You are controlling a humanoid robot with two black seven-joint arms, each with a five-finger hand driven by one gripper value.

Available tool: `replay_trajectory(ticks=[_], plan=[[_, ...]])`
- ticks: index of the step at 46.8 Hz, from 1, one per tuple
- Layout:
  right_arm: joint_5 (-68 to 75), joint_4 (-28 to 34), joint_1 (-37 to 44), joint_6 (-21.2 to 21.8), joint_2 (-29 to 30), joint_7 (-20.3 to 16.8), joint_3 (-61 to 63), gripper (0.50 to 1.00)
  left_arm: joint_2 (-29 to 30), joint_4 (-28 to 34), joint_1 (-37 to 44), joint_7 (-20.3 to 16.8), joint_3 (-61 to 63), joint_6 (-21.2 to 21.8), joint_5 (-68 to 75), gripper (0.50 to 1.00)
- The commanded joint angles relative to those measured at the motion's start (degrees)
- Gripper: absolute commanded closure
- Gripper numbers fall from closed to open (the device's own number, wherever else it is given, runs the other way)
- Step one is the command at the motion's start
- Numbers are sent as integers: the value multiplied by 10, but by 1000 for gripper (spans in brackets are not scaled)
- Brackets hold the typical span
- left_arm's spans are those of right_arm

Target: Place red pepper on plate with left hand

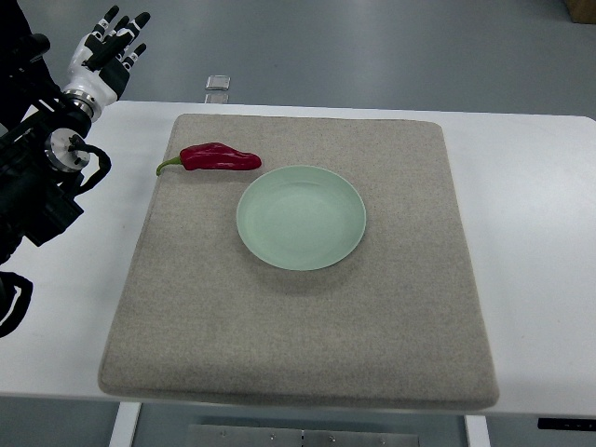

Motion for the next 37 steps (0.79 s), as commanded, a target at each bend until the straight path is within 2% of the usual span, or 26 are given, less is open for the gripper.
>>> replay_trajectory(ticks=[1,37], plan=[[0,0,0,0,0,0,0,568,0,0,0,0,0,0,0,506],[0,0,0,0,0,0,0,568,0,0,1,-10,0,0,0,506]])
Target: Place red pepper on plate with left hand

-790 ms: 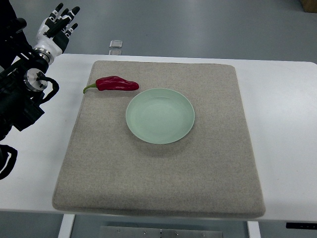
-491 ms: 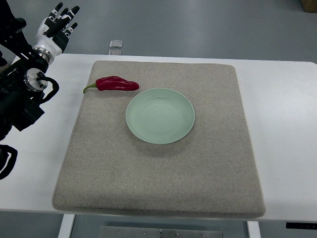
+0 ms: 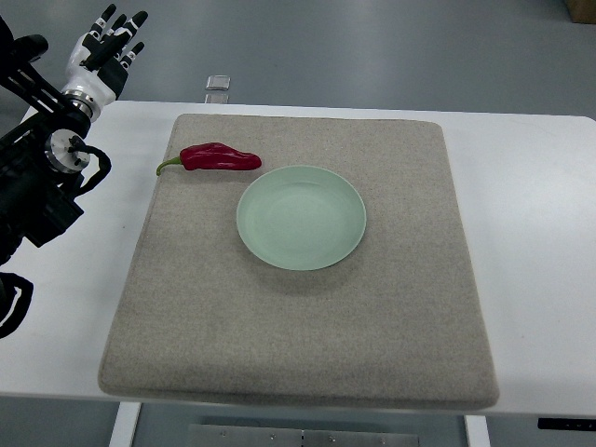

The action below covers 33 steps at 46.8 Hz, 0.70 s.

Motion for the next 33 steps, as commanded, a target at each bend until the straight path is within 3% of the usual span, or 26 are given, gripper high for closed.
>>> replay_trajectory(ticks=[1,33], plan=[[0,0,0,0,0,0,0,568,0,0,-1,1,3,0,0,506],[0,0,0,0,0,0,0,568,6,-1,0,1,6,-1,25,506]])
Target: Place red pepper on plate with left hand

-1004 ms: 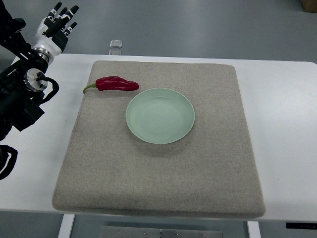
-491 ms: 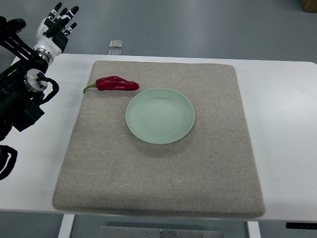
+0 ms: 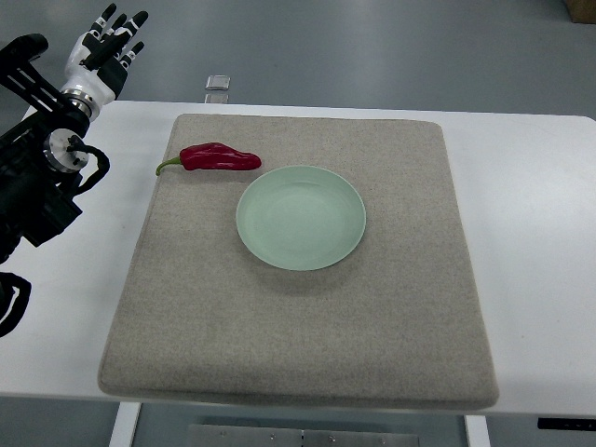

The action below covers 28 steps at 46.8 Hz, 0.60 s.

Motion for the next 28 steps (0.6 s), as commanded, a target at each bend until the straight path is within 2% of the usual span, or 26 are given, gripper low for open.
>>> replay_trajectory(ticks=[1,19,28], plan=[[0,0,0,0,0,0,0,568,0,0,0,0,0,0,22,506],[1,0,0,0,0,0,0,568,1,0,-4,2,0,1,158,506],[0,0,0,0,0,0,0,568,1,-13,-10,4,1,1,275,506]])
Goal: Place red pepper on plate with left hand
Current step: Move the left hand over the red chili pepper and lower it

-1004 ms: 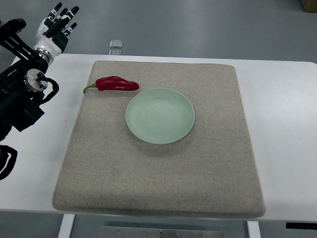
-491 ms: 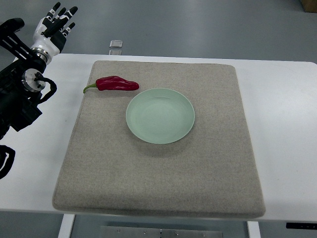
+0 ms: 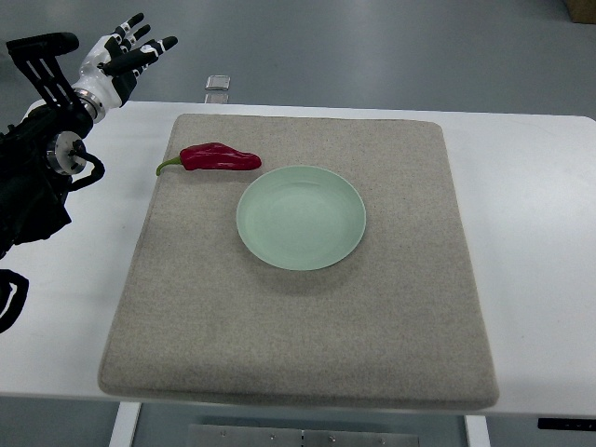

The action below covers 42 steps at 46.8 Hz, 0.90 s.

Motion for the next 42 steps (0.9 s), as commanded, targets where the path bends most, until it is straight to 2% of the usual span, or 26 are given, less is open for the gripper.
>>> replay_trajectory(ticks=[1,26,36,42], plan=[[0,0,0,0,0,0,0,568,0,-19,0,0,0,0,55,506],[0,0,0,0,0,0,0,568,2,-112,-10,-1,35,0,402,506],[0,0,0,0,0,0,0,568,32,-142,-23,-2,42,-1,502,506],[0,0,0,0,0,0,0,568,59,-181,-44,-4,58,-3,583,508]])
